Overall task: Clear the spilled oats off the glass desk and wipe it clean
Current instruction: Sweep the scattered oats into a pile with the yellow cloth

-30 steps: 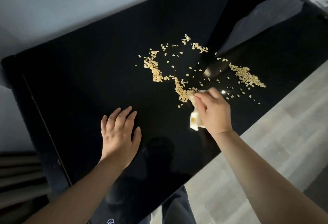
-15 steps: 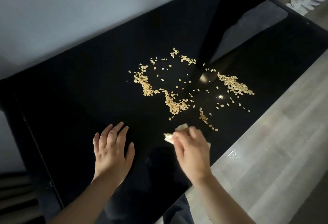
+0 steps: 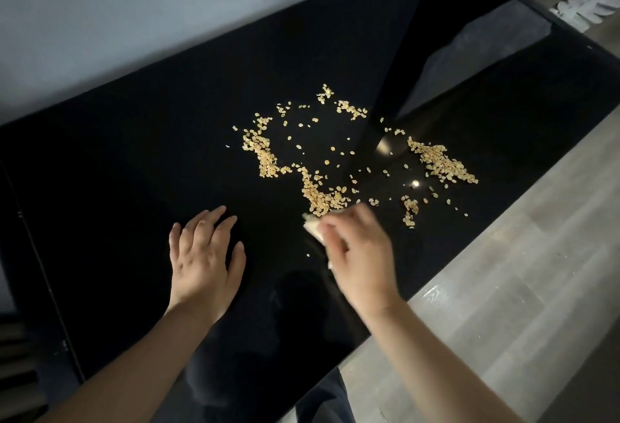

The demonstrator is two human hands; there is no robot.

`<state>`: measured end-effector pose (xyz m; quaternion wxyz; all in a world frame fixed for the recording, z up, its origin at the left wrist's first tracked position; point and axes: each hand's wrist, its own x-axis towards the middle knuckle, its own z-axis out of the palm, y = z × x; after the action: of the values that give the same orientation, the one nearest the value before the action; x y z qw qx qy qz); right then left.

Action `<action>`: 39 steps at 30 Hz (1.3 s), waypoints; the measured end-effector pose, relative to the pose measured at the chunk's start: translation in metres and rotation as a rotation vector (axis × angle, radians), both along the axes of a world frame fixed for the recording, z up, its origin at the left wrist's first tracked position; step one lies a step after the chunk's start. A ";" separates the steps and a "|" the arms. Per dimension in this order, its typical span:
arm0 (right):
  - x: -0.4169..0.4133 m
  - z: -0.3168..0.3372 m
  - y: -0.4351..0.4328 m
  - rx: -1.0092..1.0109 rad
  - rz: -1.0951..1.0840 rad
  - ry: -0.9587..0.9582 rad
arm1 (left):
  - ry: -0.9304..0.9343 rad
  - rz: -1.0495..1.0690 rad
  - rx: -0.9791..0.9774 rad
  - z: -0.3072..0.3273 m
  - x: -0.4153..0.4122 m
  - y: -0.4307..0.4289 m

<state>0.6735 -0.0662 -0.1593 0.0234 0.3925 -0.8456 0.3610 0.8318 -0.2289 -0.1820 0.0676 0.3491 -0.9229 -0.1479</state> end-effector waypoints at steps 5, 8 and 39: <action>0.045 -0.025 -0.020 0.136 0.170 0.041 | -0.004 0.023 -0.042 -0.002 -0.006 -0.013; 0.023 -0.028 -0.020 0.160 0.173 0.111 | 0.006 0.008 -0.057 -0.004 -0.005 -0.013; -0.102 -0.023 -0.052 0.089 -0.255 0.095 | 0.073 -0.011 -0.058 -0.007 -0.004 -0.015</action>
<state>0.5716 -0.1184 -0.1823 0.0916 0.2990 -0.9018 0.2982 0.8277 -0.2440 -0.1888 0.1107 0.3360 -0.9257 -0.1340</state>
